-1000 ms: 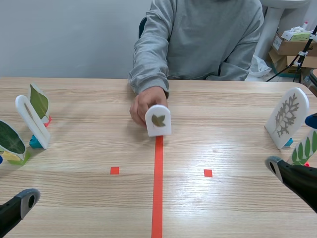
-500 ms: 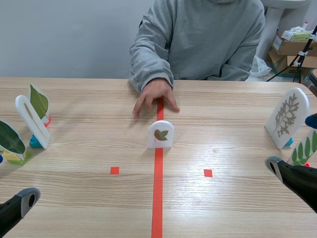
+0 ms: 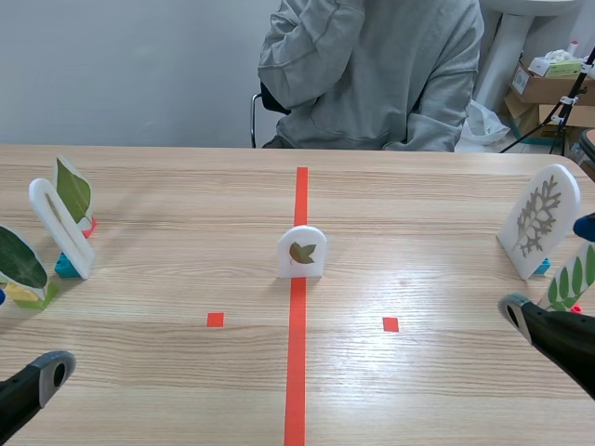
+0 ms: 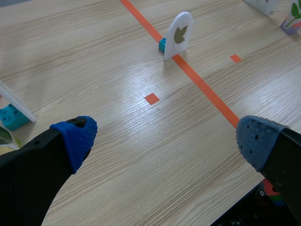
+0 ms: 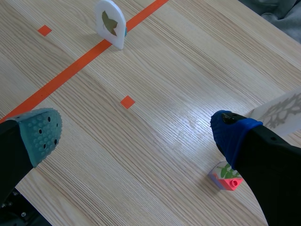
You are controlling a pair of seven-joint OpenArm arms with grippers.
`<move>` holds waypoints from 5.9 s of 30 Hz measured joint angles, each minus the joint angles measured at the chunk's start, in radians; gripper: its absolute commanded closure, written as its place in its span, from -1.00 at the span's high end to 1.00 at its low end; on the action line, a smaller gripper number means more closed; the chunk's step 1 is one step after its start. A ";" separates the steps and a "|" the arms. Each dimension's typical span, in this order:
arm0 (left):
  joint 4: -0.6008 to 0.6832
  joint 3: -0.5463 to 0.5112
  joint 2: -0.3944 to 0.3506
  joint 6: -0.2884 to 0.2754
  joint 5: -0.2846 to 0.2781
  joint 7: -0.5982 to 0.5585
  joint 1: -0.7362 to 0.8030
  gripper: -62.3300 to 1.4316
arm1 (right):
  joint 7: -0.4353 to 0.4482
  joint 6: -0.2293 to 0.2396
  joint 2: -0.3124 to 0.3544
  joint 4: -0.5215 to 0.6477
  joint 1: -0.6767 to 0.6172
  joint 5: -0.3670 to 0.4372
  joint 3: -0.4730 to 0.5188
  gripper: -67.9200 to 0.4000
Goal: Do the leaf sorting experiment
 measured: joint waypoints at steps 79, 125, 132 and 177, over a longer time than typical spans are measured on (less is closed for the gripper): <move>-0.589 0.560 0.027 0.090 0.349 0.047 -0.762 1.00 | 0.000 0.000 0.000 0.000 0.000 -0.007 0.000 1.00; -1.235 0.882 0.346 0.196 0.551 -0.005 -1.328 -0.37 | 0.000 0.000 0.000 0.000 0.000 -0.007 0.000 1.00; -1.235 0.882 0.346 0.196 0.551 -0.027 -1.327 -0.66 | 0.000 0.000 0.000 0.000 0.000 -0.007 0.000 1.00; -0.745 0.146 0.141 0.291 0.237 0.039 -0.783 -0.80 | -0.008 0.000 0.000 0.000 0.030 -0.007 -0.001 1.00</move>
